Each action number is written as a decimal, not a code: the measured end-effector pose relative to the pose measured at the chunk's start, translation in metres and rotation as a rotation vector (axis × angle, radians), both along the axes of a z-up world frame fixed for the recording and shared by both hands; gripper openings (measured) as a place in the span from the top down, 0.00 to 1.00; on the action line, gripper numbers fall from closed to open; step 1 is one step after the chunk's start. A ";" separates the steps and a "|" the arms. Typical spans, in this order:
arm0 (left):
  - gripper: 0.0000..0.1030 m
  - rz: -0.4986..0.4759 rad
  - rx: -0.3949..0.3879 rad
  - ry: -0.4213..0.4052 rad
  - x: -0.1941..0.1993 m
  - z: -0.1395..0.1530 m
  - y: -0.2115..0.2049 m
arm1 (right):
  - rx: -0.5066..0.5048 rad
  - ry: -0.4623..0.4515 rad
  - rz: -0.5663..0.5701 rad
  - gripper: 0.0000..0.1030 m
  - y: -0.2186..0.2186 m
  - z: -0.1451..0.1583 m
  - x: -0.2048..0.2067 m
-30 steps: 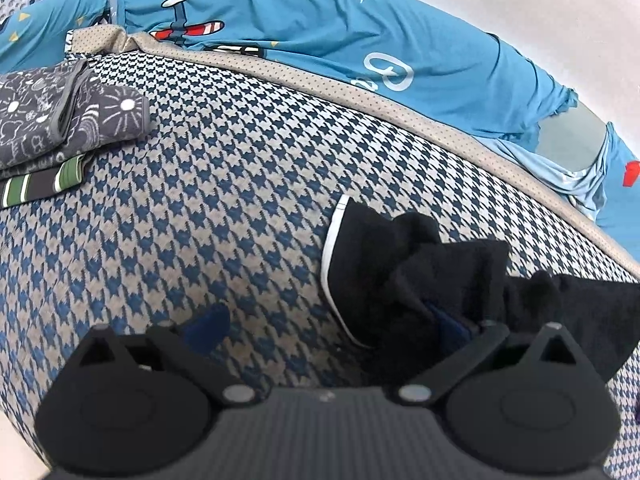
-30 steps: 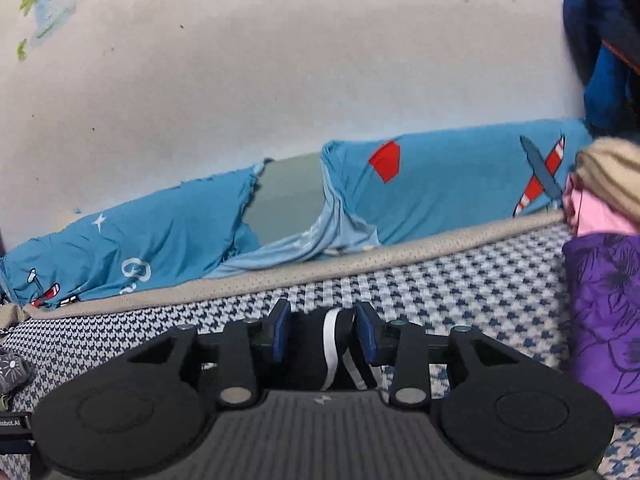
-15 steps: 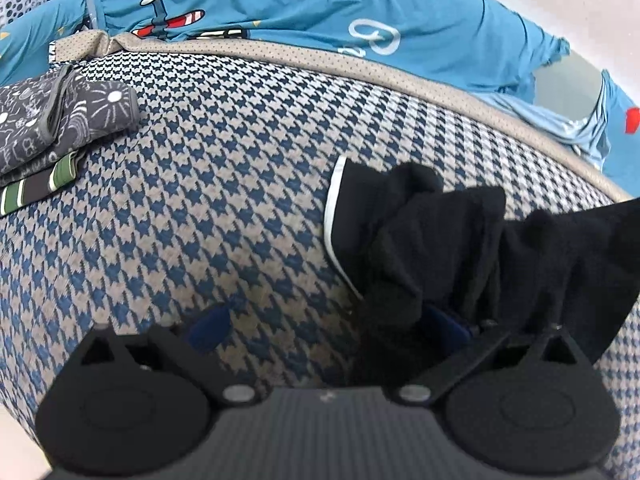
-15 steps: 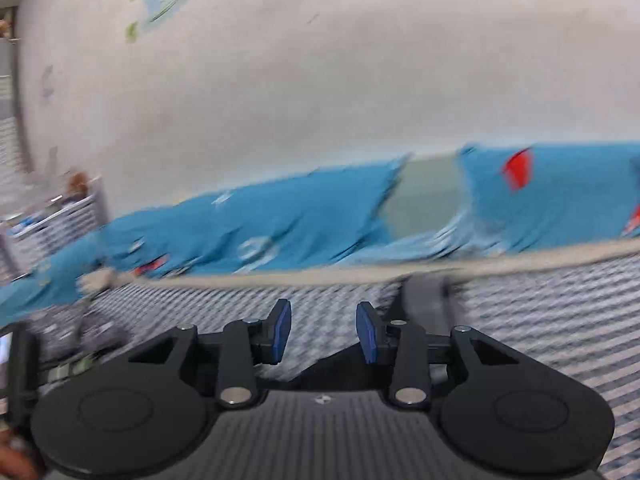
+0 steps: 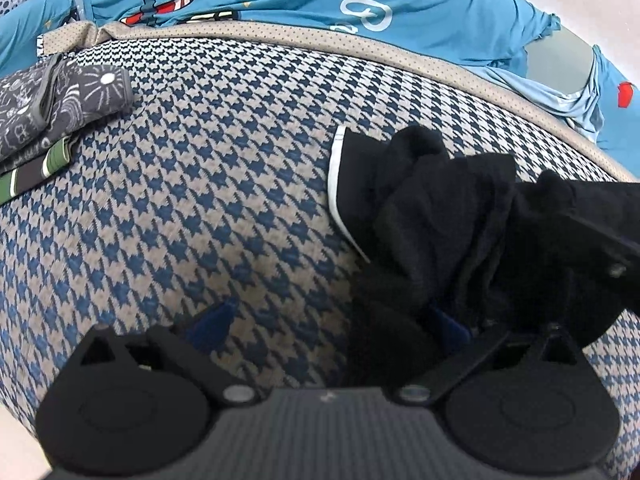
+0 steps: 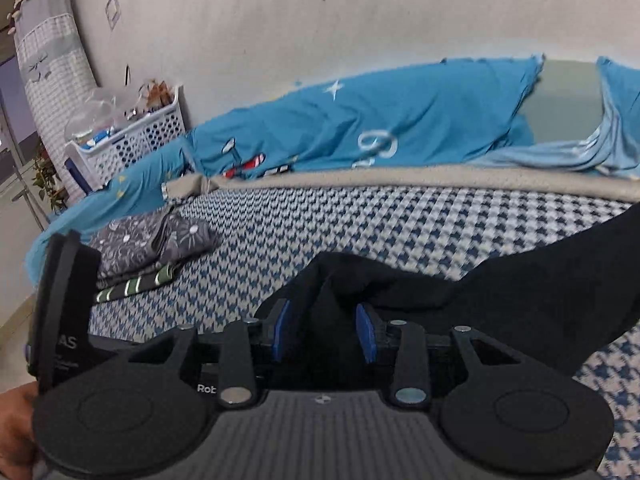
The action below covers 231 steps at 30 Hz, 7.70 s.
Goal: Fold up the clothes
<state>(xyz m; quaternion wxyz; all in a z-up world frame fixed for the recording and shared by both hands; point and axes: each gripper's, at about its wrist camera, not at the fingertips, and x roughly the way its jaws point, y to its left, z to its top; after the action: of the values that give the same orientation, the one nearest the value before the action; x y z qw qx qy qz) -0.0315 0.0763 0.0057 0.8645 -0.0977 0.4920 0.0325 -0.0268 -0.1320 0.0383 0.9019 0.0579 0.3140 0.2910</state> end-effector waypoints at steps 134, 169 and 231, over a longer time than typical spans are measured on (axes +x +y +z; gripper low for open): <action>0.00 -0.233 -0.048 -0.115 0.006 0.005 -0.110 | -0.038 0.111 -0.654 0.92 -0.185 -0.001 -0.098; 0.00 -0.111 -0.040 -0.043 -0.001 -0.010 -0.073 | -0.096 0.054 -0.719 0.91 -0.147 -0.008 -0.091; 0.00 0.003 -0.140 -0.213 -0.032 0.020 -0.032 | -0.396 0.025 -0.474 0.69 -0.097 -0.035 -0.086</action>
<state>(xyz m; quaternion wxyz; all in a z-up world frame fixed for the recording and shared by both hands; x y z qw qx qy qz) -0.0631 0.0447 0.0257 0.9029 -0.1615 0.3982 -0.0110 -0.1132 -0.2289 0.0034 0.9344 -0.0439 0.3534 0.0051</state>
